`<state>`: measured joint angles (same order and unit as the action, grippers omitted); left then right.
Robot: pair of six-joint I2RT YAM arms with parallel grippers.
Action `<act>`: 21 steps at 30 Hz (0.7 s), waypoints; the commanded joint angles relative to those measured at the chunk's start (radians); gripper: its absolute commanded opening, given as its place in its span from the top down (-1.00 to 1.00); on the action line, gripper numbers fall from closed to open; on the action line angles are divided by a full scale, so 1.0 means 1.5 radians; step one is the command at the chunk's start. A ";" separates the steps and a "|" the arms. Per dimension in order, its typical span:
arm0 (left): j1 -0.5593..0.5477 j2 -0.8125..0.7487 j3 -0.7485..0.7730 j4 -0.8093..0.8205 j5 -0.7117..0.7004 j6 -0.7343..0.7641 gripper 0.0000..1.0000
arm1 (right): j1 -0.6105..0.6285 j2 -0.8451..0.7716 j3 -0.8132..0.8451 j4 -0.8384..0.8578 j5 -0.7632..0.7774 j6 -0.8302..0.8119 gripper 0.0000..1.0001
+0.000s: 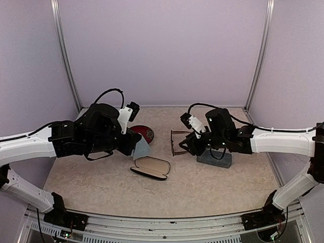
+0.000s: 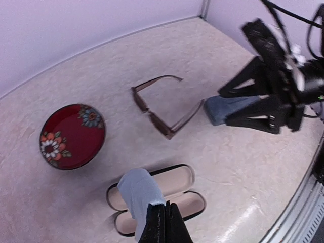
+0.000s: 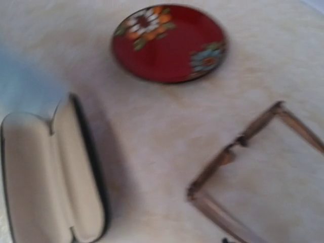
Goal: Organize the sunglasses
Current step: Pick up the glasses cleaning cloth at the center of the board, then adjust the glasses cleaning cloth at the center of the board.
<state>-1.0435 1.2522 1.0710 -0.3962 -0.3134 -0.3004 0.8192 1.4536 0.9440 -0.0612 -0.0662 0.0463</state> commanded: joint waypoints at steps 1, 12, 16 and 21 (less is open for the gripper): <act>-0.094 0.072 0.091 -0.021 0.048 0.033 1.00 | -0.062 -0.049 -0.018 -0.039 -0.001 0.052 0.00; -0.152 0.341 0.171 0.137 0.284 0.013 1.00 | -0.178 -0.166 -0.057 -0.118 0.007 0.083 -0.03; -0.089 0.373 0.070 0.185 0.325 -0.042 1.00 | -0.179 -0.159 -0.083 -0.116 -0.047 0.093 -0.03; -0.068 0.407 0.034 0.164 0.312 -0.042 1.00 | -0.179 -0.143 -0.139 -0.078 -0.148 0.130 -0.04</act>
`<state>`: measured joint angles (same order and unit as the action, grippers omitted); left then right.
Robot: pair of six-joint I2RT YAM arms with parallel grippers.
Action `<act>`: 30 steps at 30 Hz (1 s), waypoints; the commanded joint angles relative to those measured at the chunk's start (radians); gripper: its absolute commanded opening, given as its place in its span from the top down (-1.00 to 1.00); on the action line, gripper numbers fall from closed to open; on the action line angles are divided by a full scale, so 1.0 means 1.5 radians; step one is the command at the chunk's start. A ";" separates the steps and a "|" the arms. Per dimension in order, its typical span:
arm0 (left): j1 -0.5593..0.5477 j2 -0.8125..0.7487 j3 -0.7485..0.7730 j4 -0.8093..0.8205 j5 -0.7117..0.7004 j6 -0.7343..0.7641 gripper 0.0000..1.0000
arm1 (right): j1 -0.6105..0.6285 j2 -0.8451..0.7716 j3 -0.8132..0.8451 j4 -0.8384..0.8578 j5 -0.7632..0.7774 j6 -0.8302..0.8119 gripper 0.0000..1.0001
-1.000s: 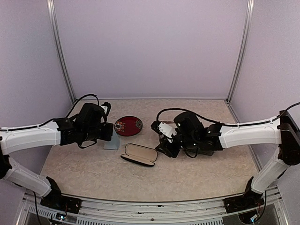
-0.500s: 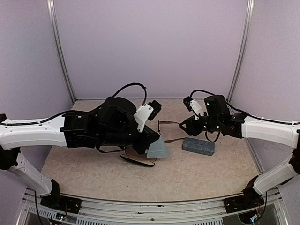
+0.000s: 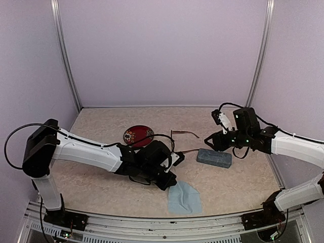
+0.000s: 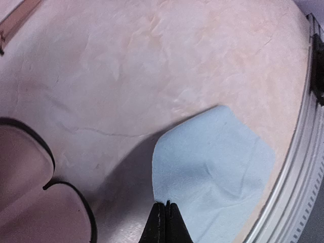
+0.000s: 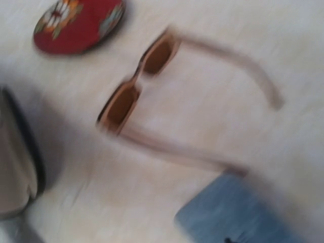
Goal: Organize the sunglasses
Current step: Adjust the glasses cleaning cloth at the center of the board.
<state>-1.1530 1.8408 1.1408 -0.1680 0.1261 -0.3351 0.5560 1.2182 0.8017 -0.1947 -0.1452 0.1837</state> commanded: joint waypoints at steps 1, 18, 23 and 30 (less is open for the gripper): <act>0.004 0.017 -0.015 0.011 0.020 -0.019 1.00 | -0.003 0.018 -0.057 0.021 -0.115 0.048 -0.04; -0.019 -0.007 -0.063 -0.021 -0.021 -0.028 1.00 | 0.106 0.145 -0.147 0.126 -0.194 0.137 -0.12; -0.034 -0.011 -0.070 -0.037 0.003 -0.005 1.00 | 0.122 0.176 -0.130 0.135 -0.196 0.138 -0.09; -0.037 -0.041 -0.065 -0.016 0.002 0.026 1.00 | 0.127 0.176 -0.139 0.163 -0.215 0.152 -0.07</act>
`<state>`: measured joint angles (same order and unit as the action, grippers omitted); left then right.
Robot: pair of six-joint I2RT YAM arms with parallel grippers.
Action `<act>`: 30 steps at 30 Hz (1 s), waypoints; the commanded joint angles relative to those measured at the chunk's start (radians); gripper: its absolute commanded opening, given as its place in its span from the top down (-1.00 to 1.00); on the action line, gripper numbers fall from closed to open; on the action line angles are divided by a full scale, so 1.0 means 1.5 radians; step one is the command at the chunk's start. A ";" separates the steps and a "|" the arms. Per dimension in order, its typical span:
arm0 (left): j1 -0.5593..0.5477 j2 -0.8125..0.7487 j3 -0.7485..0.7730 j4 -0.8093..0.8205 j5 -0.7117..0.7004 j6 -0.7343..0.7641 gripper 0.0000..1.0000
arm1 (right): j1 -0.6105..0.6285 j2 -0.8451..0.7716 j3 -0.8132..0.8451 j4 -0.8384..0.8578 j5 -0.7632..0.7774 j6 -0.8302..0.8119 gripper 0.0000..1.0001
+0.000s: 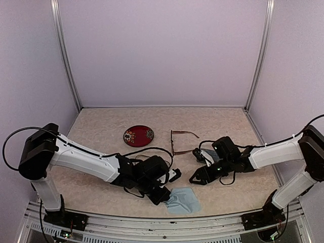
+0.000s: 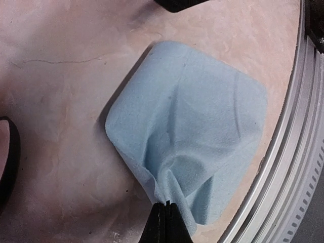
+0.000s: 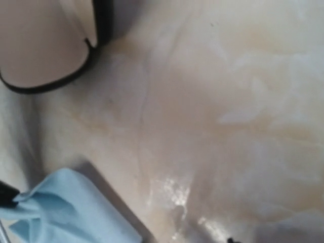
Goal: Organize the sunglasses
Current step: Adjust the glasses cleaning cloth at the center of the board.
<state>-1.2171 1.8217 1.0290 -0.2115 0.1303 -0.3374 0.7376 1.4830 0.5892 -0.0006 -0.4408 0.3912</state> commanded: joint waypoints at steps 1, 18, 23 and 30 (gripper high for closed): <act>0.010 -0.027 0.018 0.016 -0.012 0.029 1.00 | 0.006 -0.005 0.001 0.035 -0.013 0.015 -0.07; -0.064 0.024 0.086 -0.055 -0.037 0.201 1.00 | -0.046 -0.072 -0.013 0.013 0.041 0.025 -0.07; -0.041 0.021 0.063 -0.042 -0.042 0.166 1.00 | -0.046 -0.062 -0.015 0.015 0.028 0.020 -0.06; 0.018 0.030 0.052 0.005 -0.026 0.103 1.00 | -0.046 -0.082 -0.028 -0.001 -0.016 0.000 -0.06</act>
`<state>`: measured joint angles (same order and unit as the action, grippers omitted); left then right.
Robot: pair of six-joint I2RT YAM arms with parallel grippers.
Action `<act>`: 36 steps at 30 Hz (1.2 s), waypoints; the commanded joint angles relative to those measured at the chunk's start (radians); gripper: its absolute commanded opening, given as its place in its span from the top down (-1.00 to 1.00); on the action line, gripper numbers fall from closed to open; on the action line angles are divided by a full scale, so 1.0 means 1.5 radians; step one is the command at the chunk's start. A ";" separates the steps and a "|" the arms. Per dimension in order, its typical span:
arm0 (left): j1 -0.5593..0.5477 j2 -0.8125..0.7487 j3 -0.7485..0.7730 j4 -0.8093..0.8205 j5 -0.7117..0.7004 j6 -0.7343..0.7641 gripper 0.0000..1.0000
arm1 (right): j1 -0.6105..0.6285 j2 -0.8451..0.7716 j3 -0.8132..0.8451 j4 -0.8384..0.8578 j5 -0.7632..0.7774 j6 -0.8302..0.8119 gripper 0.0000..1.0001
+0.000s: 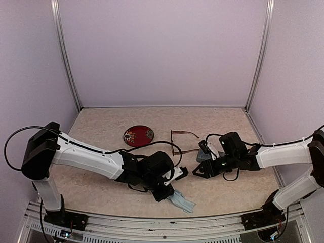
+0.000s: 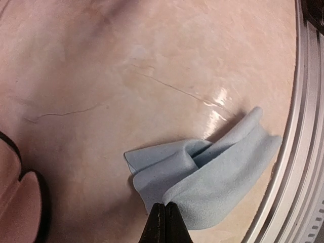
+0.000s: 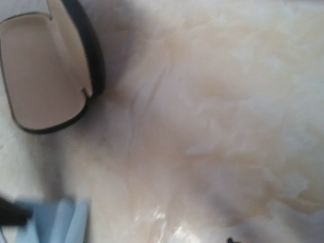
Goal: Organize the sunglasses
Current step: Adjust the glasses cleaning cloth at the center of the board.
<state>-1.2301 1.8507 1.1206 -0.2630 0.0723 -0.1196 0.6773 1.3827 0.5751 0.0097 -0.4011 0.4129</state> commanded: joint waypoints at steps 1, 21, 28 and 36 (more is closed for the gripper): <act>0.032 0.011 -0.012 0.043 0.013 -0.045 1.00 | -0.005 -0.015 -0.025 -0.005 -0.061 -0.015 -0.06; 0.037 0.017 -0.033 0.091 0.083 -0.076 1.00 | 0.120 -0.066 -0.102 0.063 -0.121 0.050 0.24; 0.034 0.007 -0.054 0.091 0.083 -0.076 1.00 | 0.161 -0.017 -0.100 0.080 -0.115 0.063 0.32; 0.031 0.004 -0.056 0.091 0.082 -0.075 1.00 | 0.194 -0.008 -0.085 0.002 -0.041 0.050 0.35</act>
<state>-1.1790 1.8713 1.0424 -0.1402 0.1841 -0.2382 0.9340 1.3598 0.4385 0.0868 -0.5335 0.4961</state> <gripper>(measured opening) 0.005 0.328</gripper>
